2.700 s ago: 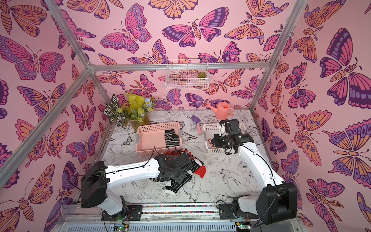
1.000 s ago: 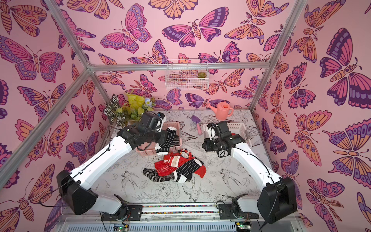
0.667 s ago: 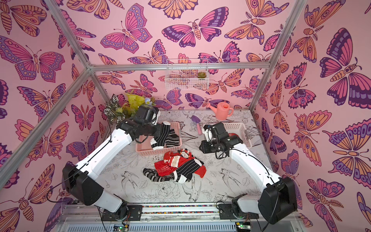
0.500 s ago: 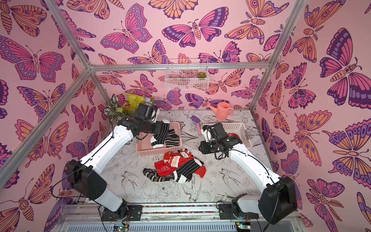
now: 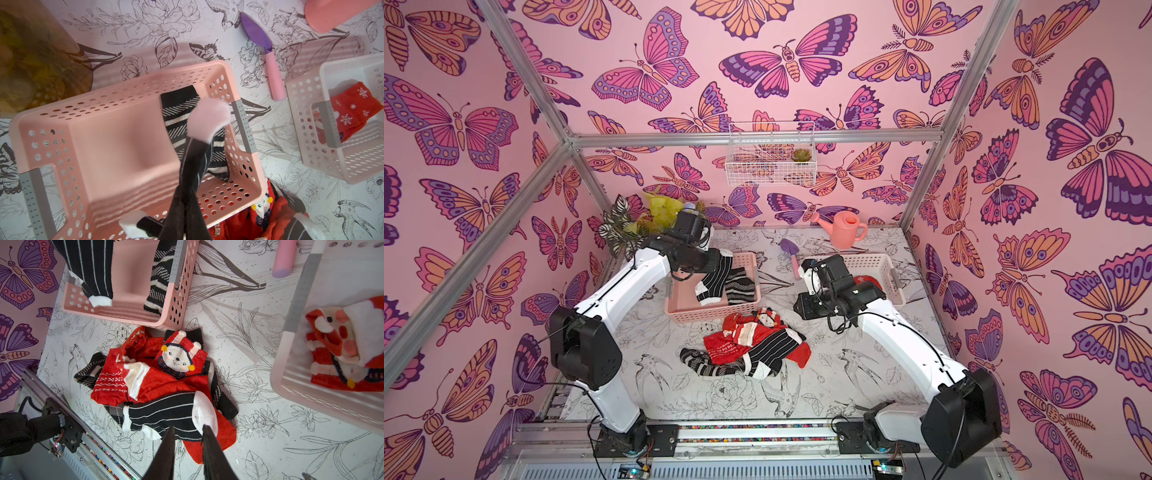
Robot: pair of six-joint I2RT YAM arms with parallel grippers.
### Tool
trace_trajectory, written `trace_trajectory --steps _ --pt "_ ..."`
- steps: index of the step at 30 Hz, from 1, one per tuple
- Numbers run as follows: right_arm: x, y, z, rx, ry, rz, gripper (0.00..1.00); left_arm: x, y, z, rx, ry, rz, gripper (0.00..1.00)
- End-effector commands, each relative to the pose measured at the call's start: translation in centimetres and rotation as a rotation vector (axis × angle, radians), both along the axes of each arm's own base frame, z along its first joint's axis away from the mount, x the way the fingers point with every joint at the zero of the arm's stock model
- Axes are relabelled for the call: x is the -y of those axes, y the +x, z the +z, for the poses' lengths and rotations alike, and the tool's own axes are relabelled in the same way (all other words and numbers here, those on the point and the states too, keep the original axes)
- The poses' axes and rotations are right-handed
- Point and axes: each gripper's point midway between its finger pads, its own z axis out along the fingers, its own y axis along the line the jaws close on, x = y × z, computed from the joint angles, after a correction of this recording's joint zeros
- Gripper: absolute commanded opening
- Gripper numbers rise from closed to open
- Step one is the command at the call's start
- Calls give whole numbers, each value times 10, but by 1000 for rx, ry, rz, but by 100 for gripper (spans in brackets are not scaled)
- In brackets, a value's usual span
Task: Sort the socks into the basket by color
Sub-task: Place the sock in the bin.
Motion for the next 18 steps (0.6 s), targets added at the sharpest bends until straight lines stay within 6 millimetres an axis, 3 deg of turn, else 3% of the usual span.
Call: trace_trajectory --steps 1,18 --pt "-2 -3 9 22 4 10 26 2 8 -1 -1 -19 8 0" --pt "-3 -5 11 26 12 13 26 0 17 -44 -63 23 19 0"
